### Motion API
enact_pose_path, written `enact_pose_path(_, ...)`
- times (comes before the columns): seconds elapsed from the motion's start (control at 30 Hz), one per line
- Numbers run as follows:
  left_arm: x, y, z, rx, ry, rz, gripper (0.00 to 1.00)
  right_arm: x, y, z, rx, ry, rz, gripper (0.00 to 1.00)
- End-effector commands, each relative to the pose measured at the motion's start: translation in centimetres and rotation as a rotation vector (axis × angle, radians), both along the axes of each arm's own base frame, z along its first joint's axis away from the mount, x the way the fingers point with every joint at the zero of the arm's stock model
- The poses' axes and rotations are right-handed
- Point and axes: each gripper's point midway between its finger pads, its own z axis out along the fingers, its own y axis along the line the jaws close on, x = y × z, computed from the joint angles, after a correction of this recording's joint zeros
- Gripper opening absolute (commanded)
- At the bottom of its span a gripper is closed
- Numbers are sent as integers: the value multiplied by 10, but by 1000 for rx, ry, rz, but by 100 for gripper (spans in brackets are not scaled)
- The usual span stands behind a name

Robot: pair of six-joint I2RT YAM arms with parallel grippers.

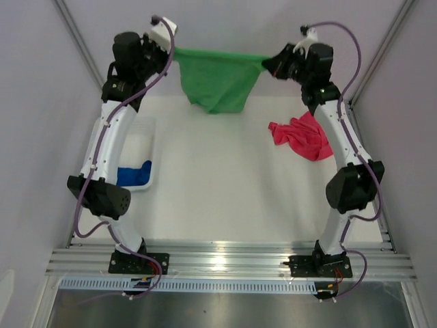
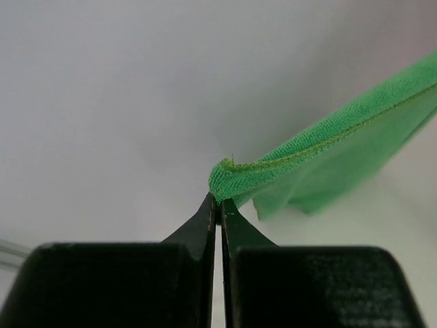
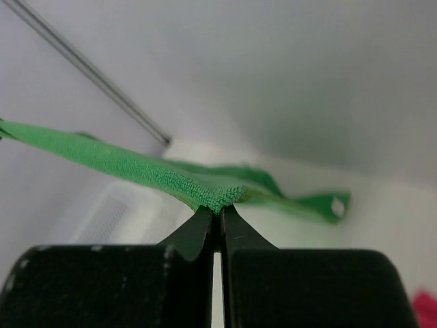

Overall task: Roll the towels
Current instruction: Fold the towel

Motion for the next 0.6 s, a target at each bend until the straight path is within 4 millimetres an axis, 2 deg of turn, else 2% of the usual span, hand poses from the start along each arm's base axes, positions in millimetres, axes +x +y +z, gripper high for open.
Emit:
enact_pose_path(0.0, -37, 48, -8, -5, 46, 117, 1, -36, -47, -24, -138, -2, -137, 0)
enact_pose_path(0.03, -40, 43, -72, 15, 187, 86, 1, -49, -42, -36, -174, 11, -136, 0)
enact_pose_path(0.07, -73, 46, -51, 8, 140, 75, 1, -83, -27, -28, -214, -25, -101, 0)
enact_pose_path(0.1, -89, 46, -56, 13, 147, 61, 1, -97, -22, -71, -245, 61, -84, 0)
enact_pose_path(0.13, -100, 46, -112, 48, 262, 50, 1, -112, -18, -82, -247, 84, -85, 0)
enact_pose_path(0.17, -130, 51, -96, 45, 215, 51, 1, -128, -14, -91, -244, 108, -70, 0)
enact_pose_path(0.2, -145, 53, -102, 52, 226, 46, 1, -161, -4, -80, -213, 85, -39, 0)
enact_pose_path(0.23, -163, 54, -135, 82, 317, 35, 1, -177, -4, -123, -238, 172, -44, 0)
enact_pose_path(0.27, -178, 55, -157, 96, 371, 25, 1, -194, -1, -138, -242, 208, -32, 0)
enact_pose_path(0.3, -200, 57, -166, 126, 383, 9, 1, -221, 9, -139, -210, 220, 1, 0)
enact_pose_path(0.33, -221, 58, -191, 154, 486, -10, 1, -238, 8, -183, -238, 314, 6, 0)
enact_pose_path(0.37, -234, 60, -210, 175, 549, -20, 1, -254, 10, -203, -244, 367, 24, 0)
enact_pose_path(0.4, -248, 63, -231, 220, 607, -37, 1, -275, 17, -210, -220, 394, 58, 0)
enact_pose_path(0.43, -267, 66, -254, 245, 697, -51, 0, -292, 12, -247, -247, 474, 57, 0)
enact_pose_path(0.47, -278, 65, -265, 256, 737, -72, 1, -304, 9, -264, -256, 522, 56, 0)
enact_pose_path(0.5, -296, 66, -293, 290, 808, -107, 1, -315, 6, -269, -241, 535, 56, 0)
enact_pose_path(0.53, -308, 65, -304, 299, 847, -132, 1, -326, 7, -279, -223, 581, 59, 0)
enact_pose_path(0.57, -331, 64, -323, 304, 943, -170, 1, -341, 4, -301, -232, 642, 64, 0)
